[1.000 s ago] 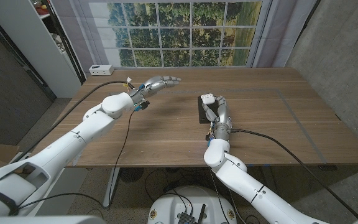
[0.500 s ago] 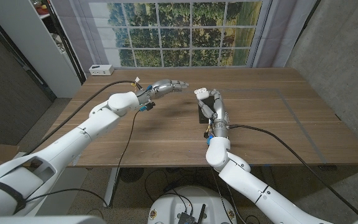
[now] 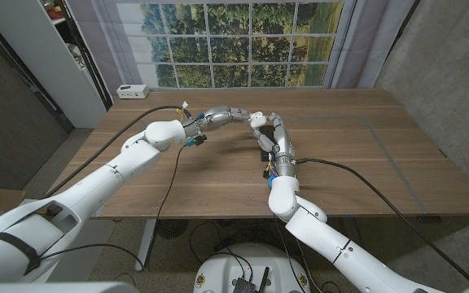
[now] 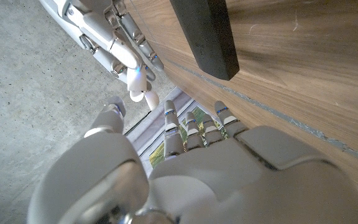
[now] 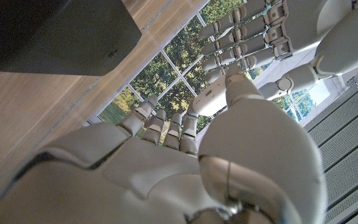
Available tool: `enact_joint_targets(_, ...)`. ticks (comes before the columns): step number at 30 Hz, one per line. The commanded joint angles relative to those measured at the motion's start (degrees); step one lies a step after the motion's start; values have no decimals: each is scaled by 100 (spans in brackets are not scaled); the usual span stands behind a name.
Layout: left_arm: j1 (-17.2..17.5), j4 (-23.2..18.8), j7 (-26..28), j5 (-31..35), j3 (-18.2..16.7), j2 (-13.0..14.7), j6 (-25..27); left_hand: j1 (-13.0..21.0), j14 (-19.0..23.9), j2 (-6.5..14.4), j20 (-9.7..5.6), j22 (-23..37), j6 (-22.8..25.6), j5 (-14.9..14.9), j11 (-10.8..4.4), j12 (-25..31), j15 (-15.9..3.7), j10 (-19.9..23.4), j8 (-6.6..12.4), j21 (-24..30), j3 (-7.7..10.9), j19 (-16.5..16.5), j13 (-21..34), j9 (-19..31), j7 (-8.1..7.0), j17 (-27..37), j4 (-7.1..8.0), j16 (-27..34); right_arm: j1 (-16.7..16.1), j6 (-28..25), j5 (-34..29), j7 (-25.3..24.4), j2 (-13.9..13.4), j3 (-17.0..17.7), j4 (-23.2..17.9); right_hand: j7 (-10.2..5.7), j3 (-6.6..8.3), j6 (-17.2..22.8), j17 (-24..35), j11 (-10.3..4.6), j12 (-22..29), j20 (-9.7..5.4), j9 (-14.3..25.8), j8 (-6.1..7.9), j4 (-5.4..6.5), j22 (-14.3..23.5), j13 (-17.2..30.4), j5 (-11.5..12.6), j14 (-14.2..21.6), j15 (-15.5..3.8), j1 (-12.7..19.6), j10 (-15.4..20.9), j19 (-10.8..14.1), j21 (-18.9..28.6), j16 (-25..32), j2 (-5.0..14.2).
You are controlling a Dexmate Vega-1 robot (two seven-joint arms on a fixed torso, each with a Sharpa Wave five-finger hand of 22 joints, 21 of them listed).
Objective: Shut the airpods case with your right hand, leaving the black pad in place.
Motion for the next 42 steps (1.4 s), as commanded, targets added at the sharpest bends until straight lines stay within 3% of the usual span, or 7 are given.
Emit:
enact_joint_targets(1,161,-95,29,-58,-69,48,-189,27,50,-53,12,28,132,9,-87,54,-60,96,37,-21,-26,54,-8,14,-70,15,-19,45,27,-76,4,217,41,-5,48,-479,415,834,8,10,-14,-16,18,729,357,8,10,25,26,-488,165,71,54,10,45,277)
enact_joint_targets(8,344,-178,173,-117,-185,86,-362,110,215,-14,-6,33,599,16,-152,120,-149,255,150,-72,-32,174,-43,12,-177,11,-28,85,39,-143,44,282,56,-10,73,-480,423,841,10,2,-22,-19,0,741,347,8,12,26,30,-490,177,77,62,6,47,273)
enact_joint_targets(15,633,-341,529,-94,-380,132,-667,239,543,27,-13,42,1164,13,-410,231,-338,560,243,-143,-53,372,-93,19,-600,8,-41,133,72,-152,86,325,59,-10,129,-477,429,837,13,3,-33,-16,-23,750,342,8,14,24,32,-485,182,80,65,0,49,270)
enact_joint_targets(19,833,-447,828,-42,-495,160,-756,275,624,18,7,47,1018,9,-427,243,-372,608,144,-167,-68,413,-105,19,-597,9,-47,136,82,-150,91,343,43,-14,136,-484,430,835,15,10,-38,-17,-33,755,342,8,16,23,30,-480,182,83,65,-3,49,269)
enact_joint_targets(23,965,-547,1097,101,-594,217,-839,313,653,3,-4,52,638,6,-404,239,-381,610,-46,-204,-96,468,-110,24,-721,12,-44,111,75,-155,108,337,27,12,122,-486,431,830,17,14,-44,-18,-45,759,342,8,17,22,30,-486,181,86,67,-5,51,268)
enact_joint_targets(32,1234,-810,1649,494,-841,362,-1125,319,687,-10,-3,54,484,3,-385,227,-393,582,-114,-226,-125,513,-107,30,-656,15,-32,105,57,-162,101,238,15,79,107,-478,433,806,21,6,-57,-20,-68,761,344,8,20,20,30,-487,179,86,70,-10,53,269)
enact_joint_targets(42,1474,-863,1845,389,-1014,341,-1284,330,741,-14,-12,57,193,4,-377,241,-414,618,-187,-254,-158,587,-100,39,-610,16,-17,102,7,-278,151,155,-28,221,35,-484,437,791,24,5,-69,-23,-93,767,346,8,23,19,37,-490,178,91,72,-14,57,272)
